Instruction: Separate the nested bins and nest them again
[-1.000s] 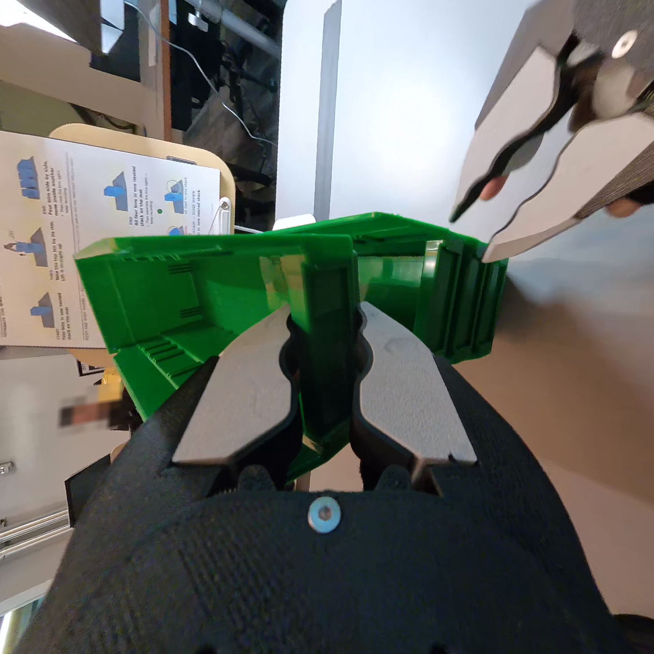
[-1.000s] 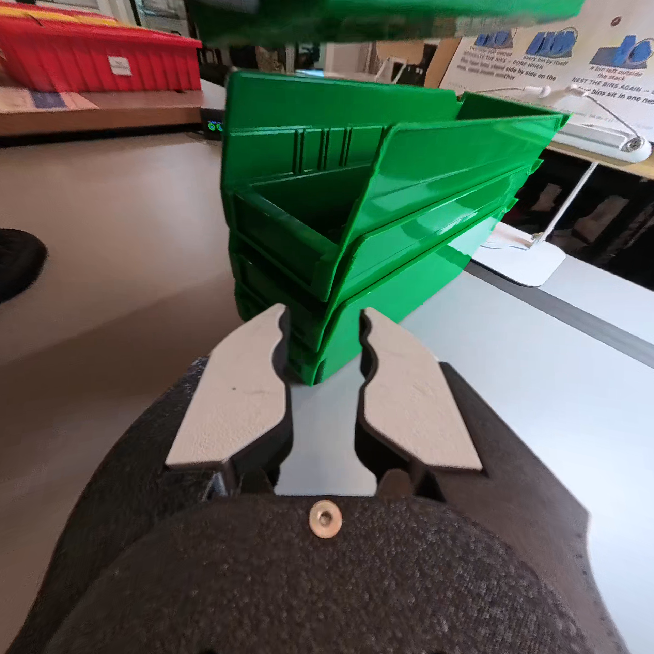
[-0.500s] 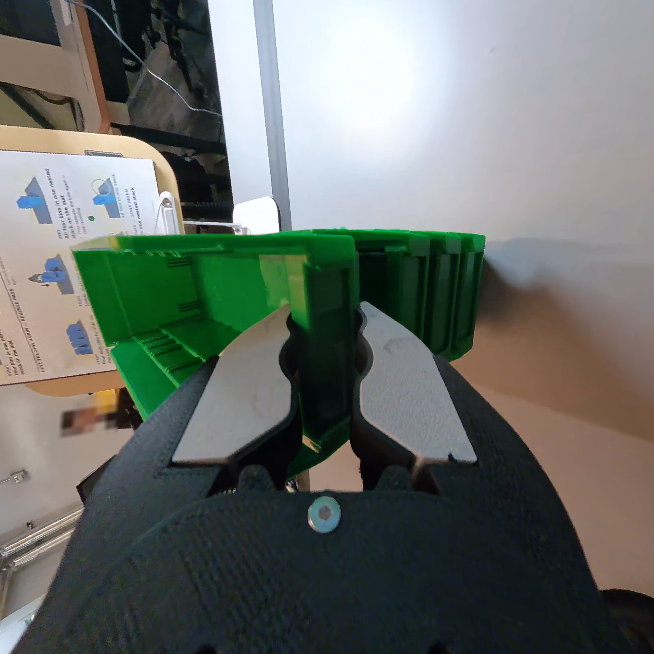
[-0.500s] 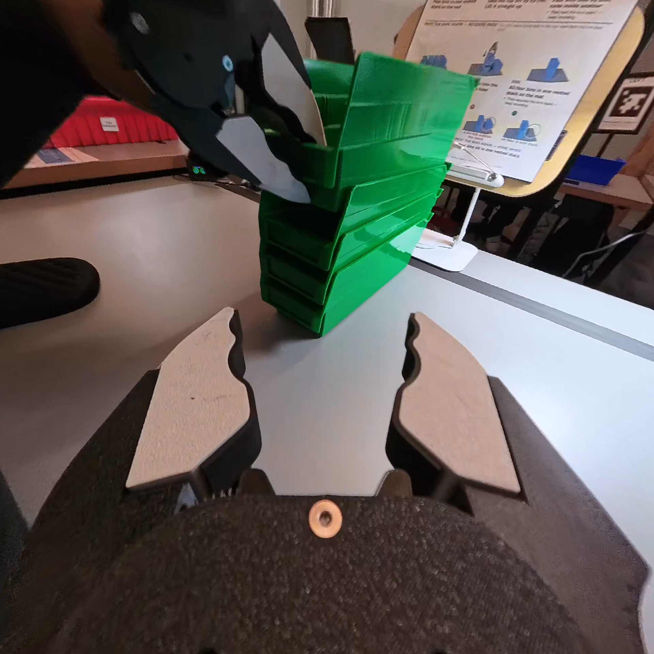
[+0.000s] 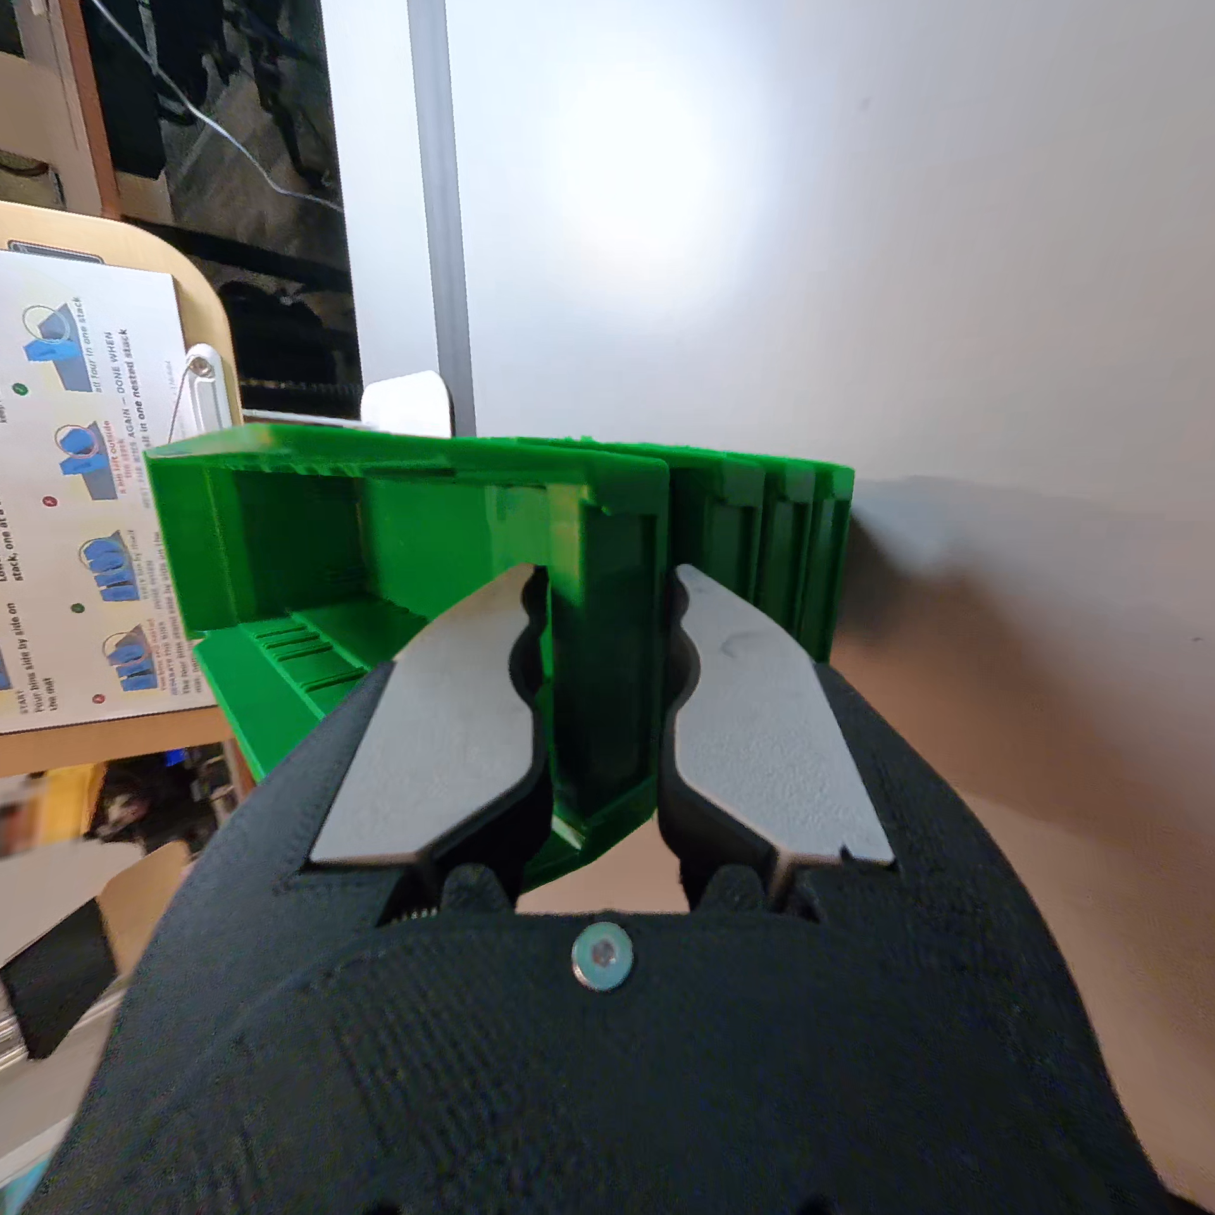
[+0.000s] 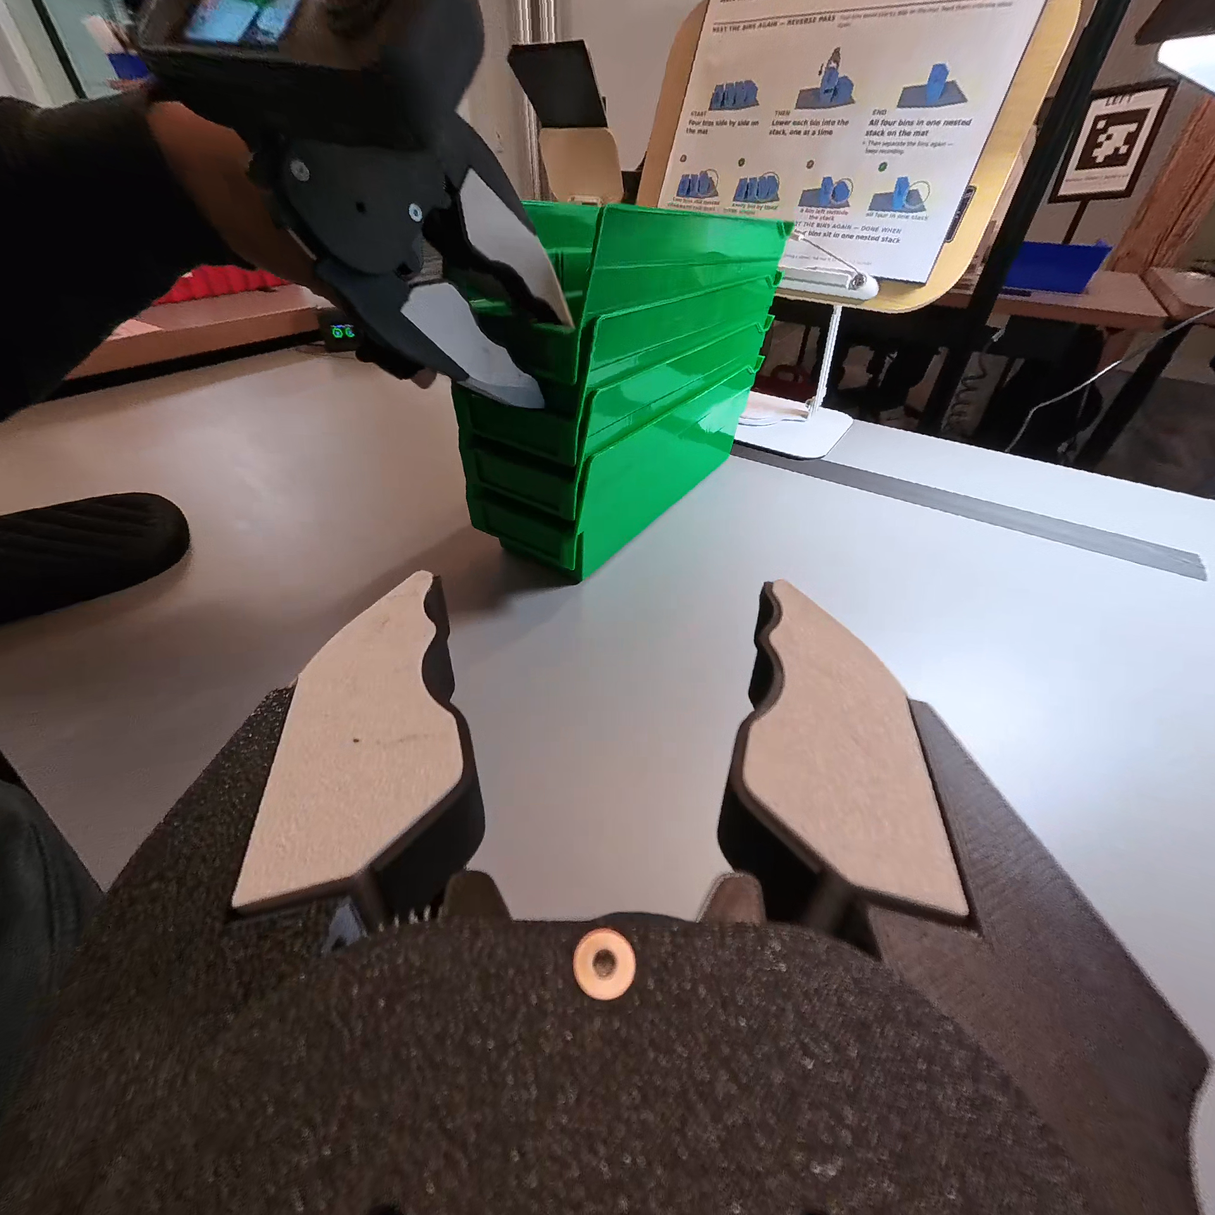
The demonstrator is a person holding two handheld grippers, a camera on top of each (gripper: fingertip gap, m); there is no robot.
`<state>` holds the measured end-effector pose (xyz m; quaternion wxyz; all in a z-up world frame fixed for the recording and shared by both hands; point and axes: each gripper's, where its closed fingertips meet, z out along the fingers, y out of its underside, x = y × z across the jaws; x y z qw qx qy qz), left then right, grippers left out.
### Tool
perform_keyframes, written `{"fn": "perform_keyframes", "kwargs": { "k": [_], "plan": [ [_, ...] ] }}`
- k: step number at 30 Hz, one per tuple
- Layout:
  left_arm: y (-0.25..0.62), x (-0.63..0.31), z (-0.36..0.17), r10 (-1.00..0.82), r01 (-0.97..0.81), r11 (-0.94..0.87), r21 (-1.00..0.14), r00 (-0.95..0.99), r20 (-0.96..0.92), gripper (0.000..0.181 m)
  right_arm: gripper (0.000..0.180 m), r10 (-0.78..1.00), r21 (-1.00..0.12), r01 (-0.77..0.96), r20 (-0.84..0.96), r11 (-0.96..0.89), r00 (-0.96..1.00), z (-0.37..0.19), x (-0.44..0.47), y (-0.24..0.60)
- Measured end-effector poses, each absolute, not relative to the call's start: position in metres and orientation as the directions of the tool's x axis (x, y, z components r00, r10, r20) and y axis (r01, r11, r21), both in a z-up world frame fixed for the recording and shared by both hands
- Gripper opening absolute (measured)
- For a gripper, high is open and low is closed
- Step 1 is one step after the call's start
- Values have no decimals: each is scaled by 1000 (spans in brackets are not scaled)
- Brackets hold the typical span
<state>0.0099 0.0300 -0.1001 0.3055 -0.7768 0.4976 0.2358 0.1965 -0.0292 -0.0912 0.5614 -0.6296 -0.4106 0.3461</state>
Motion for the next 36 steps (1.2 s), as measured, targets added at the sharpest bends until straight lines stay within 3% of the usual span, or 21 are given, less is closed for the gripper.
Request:
{"fn": "perform_keyframes", "kwargs": {
  "k": [6,10,15,27,36],
  "plan": [
    [13,34,-60,-590,-834,-199,-515,522,-616,53,88,906,-991,125,14,-43,423,-97,192,-27],
    [-10,30,-12,-502,-671,-88,-736,668,-550,54,88,900,-992,122,14,-44,436,-97,193,-23],
    [-47,-15,11,-360,-431,-31,-902,846,-392,54,88,889,-992,126,32,-29,457,-97,195,-18],
    [-134,-114,-107,-105,-90,-153,-984,992,-74,64,88,885,-993,89,104,72,454,-107,200,0],
    [-145,-123,-116,-58,-98,-64,-993,994,-94,70,88,893,-994,98,94,56,439,-121,195,1]
  ]
}}
